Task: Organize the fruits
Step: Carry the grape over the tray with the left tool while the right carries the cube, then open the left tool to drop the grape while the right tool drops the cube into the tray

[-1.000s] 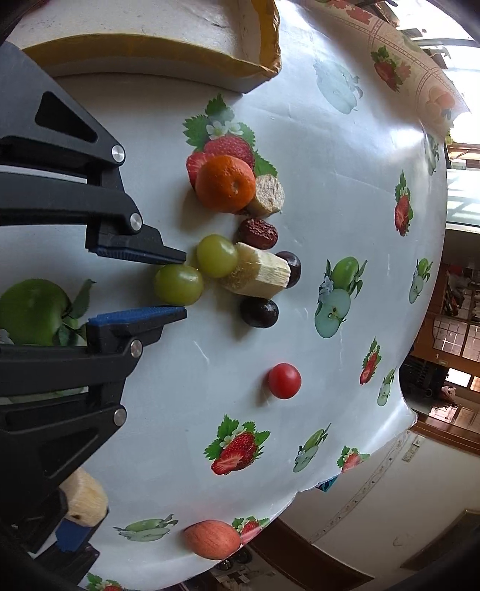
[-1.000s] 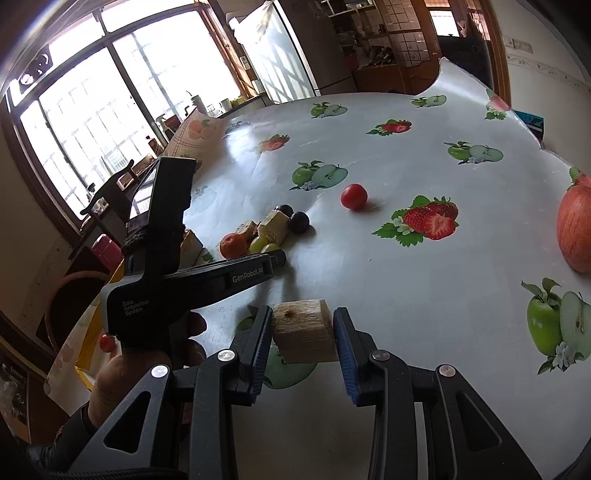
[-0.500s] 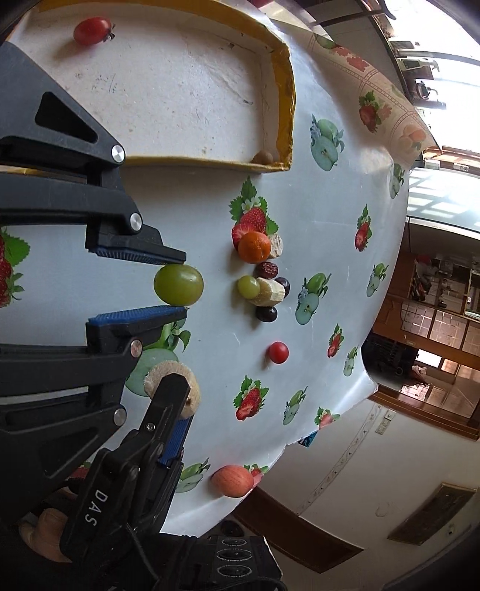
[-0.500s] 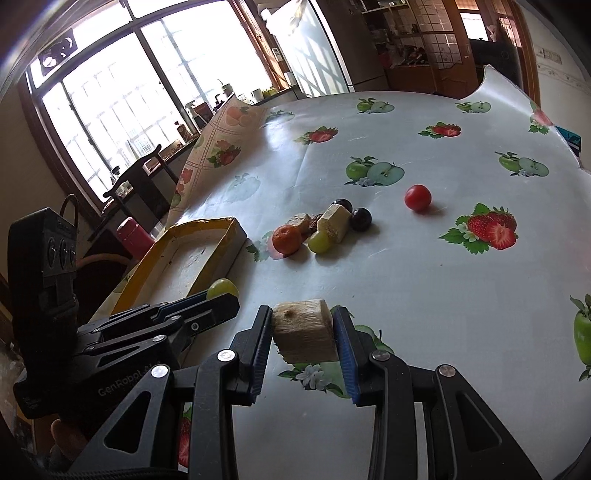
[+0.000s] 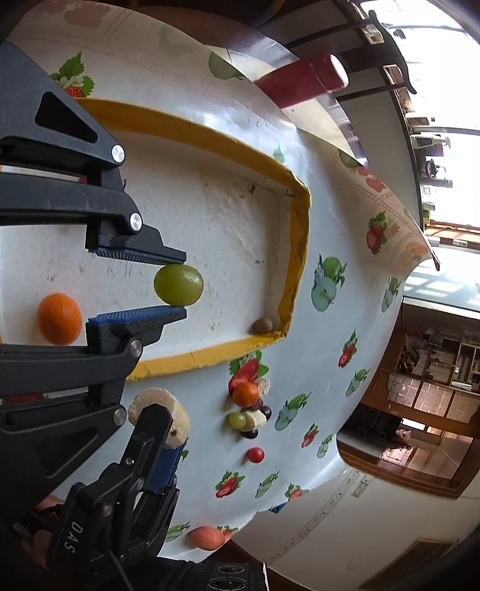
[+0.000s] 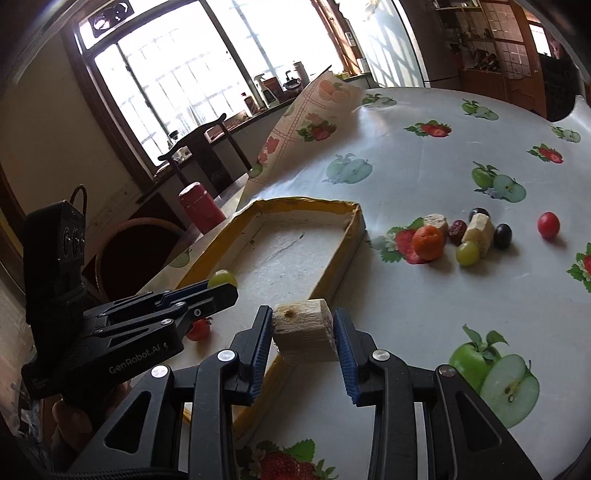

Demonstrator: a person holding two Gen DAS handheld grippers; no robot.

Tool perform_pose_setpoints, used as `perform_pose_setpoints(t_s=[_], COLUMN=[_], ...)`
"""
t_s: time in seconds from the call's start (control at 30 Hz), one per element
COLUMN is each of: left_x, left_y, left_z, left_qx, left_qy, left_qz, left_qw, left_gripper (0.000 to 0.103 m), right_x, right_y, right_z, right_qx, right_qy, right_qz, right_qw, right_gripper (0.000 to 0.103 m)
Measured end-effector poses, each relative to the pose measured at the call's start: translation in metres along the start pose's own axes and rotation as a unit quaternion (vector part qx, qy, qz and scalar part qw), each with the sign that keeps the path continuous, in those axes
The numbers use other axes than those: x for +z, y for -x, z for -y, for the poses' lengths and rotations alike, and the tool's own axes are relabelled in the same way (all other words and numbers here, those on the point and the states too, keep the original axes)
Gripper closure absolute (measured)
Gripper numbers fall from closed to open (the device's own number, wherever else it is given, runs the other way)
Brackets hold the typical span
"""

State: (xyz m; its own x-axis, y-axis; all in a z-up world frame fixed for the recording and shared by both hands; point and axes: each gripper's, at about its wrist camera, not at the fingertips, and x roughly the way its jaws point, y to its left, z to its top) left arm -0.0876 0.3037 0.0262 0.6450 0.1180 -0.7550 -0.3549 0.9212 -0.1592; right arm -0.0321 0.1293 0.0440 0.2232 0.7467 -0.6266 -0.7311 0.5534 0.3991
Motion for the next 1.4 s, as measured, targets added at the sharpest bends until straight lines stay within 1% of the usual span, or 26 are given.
perform_pose_setpoints(t_s=[0.1, 0.17, 0.33, 0.47, 0.53, 0.6, 0.67, 0.77, 0.8, 0.83, 0.87, 0.9, 0.97, 1.03, 1.23, 1.4], left_x=[0.0, 0.0, -0.004, -0.007, -0.007, -0.008, -0.01, -0.011, -0.012, -0.012, -0.012, -0.013, -0.014, -0.014, -0.013, -0.008], left_y=[-0.008, -0.014, -0.031, -0.039, -0.044, -0.047, -0.048, -0.042, -0.039, -0.038, -0.036, -0.034, -0.033, -0.032, -0.019, -0.003], left_z=[-0.019, -0.026, -0.032, -0.033, -0.034, -0.037, -0.041, -0.044, -0.045, -0.046, -0.045, -0.044, -0.04, -0.038, -0.03, -0.007], left_qx=[0.016, 0.019, 0.023, 0.027, 0.029, 0.027, 0.023, 0.031, 0.029, 0.026, 0.021, 0.018, 0.032, 0.042, 0.036, 0.033], left_qy=[0.012, 0.017, 0.016, 0.019, 0.022, 0.031, 0.041, 0.048, 0.05, 0.052, 0.053, 0.052, 0.044, 0.04, 0.042, 0.029], left_qz=[-0.008, -0.014, -0.038, -0.053, -0.071, -0.088, -0.094, -0.087, -0.087, -0.087, -0.084, -0.083, -0.08, -0.079, -0.062, -0.038], left_qw=[0.9998, 0.9996, 0.9989, 0.998, 0.9968, 0.9953, 0.9945, 0.9946, 0.9945, 0.9945, 0.9948, 0.995, 0.9953, 0.9952, 0.9965, 0.9983], left_gripper=[0.083, 0.083, 0.083, 0.083, 0.083, 0.083, 0.082, 0.081, 0.078, 0.062, 0.05, 0.048, 0.048, 0.048, 0.048, 0.048], right_x=[0.002, 0.002, -0.004, -0.007, -0.008, -0.008, -0.008, -0.008, -0.008, -0.009, -0.008, -0.008, -0.007, -0.006, -0.008, -0.006], right_y=[-0.025, -0.041, -0.073, -0.086, -0.089, -0.091, -0.092, -0.089, -0.088, -0.086, -0.083, -0.08, -0.071, -0.061, -0.022, 0.008], right_z=[-0.023, -0.035, -0.045, -0.045, -0.048, -0.052, -0.054, -0.054, -0.054, -0.053, -0.052, -0.051, -0.049, -0.046, -0.028, -0.007], right_qx=[0.014, 0.016, 0.011, 0.003, -0.005, -0.01, -0.014, -0.015, -0.016, -0.016, -0.015, -0.014, -0.011, -0.01, -0.011, -0.019], right_qy=[0.022, 0.032, 0.045, 0.054, 0.067, 0.077, 0.084, 0.088, 0.087, 0.087, 0.086, 0.083, 0.078, 0.073, 0.051, 0.024], right_qz=[-0.019, -0.03, -0.065, -0.082, -0.086, -0.091, -0.092, -0.093, -0.093, -0.092, -0.09, -0.088, -0.079, -0.069, -0.04, -0.01], right_qw=[0.999, 0.999, 0.997, 0.995, 0.994, 0.993, 0.992, 0.992, 0.992, 0.992, 0.992, 0.993, 0.994, 0.995, 0.998, 0.999], right_gripper=[0.069, 0.069, 0.069, 0.069, 0.068, 0.068, 0.068, 0.067, 0.067, 0.066, 0.066, 0.062, 0.059, 0.059, 0.059, 0.058])
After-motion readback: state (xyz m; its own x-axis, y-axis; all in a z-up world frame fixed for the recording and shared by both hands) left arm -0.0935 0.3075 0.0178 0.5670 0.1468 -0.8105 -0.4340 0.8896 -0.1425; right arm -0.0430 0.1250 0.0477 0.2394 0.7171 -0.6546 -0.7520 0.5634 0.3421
